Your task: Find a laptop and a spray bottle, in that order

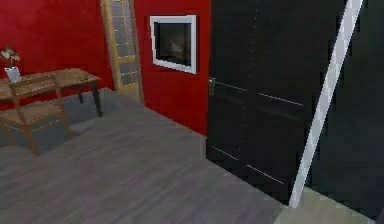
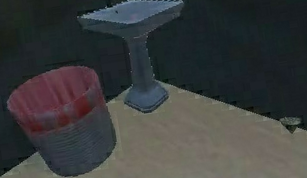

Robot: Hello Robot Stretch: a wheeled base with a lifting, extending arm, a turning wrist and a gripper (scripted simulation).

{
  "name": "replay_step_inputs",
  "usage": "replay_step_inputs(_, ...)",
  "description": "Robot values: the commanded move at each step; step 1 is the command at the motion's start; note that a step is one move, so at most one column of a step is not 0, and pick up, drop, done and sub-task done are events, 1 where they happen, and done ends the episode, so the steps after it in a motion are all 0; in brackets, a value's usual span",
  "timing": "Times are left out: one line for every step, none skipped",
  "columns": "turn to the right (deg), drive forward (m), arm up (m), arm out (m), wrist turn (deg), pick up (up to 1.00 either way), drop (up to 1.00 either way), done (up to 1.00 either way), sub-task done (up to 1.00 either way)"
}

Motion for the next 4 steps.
replay_step_inputs(-18.0, 0.0, 0.0, 0.0, 0.0, 0.0, 0.0, 0.0, 0.0)
replay_step_inputs(0.0, 1.0, 0.0, 0.0, 0.0, 0.0, 0.0, 0.0, 0.0)
replay_step_inputs(0.0, 1.0, 0.0, 0.0, 0.0, 0.0, 0.0, 0.0, 0.0)
replay_step_inputs(0.0, 1.0, 0.0, 0.0, 0.0, 0.0, 0.0, 0.0, 0.0)
